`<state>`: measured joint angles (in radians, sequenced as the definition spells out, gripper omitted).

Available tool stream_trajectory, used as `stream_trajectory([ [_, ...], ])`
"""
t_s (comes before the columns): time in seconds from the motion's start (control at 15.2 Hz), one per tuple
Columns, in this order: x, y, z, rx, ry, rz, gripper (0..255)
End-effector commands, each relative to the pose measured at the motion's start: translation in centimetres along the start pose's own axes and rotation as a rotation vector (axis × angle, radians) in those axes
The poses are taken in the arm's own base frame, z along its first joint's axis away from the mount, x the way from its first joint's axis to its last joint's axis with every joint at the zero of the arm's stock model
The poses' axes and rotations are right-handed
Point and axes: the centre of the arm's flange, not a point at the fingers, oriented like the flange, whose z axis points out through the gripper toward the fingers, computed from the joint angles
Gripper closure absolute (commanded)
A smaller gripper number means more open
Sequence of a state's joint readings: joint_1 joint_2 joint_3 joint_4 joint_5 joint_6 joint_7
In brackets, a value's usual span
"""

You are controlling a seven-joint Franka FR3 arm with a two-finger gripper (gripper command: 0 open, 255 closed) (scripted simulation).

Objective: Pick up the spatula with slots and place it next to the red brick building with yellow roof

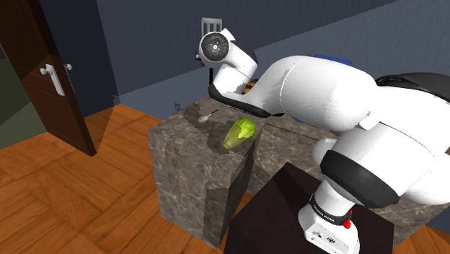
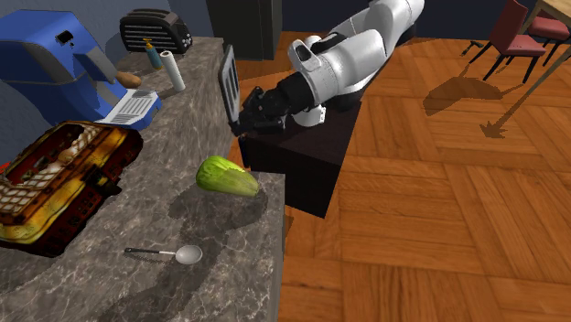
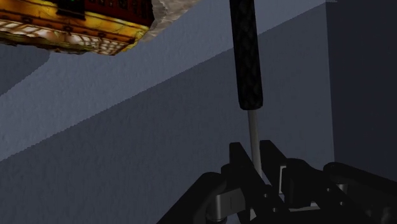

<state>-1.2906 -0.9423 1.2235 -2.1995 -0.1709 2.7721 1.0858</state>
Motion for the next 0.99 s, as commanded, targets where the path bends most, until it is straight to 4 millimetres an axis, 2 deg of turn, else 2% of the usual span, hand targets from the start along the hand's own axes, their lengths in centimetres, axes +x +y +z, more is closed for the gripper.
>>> stream_trajectory([
  [0.0, 1.1, 0.0, -0.3, 0.000, 0.000, 0.000, 255],
  [0.33, 3.2, 0.1, -0.9, 0.000, 0.000, 0.000, 255],
  [0.92, 4.7, 10.4, 4.8, 0.000, 0.000, 0.000, 255],
])
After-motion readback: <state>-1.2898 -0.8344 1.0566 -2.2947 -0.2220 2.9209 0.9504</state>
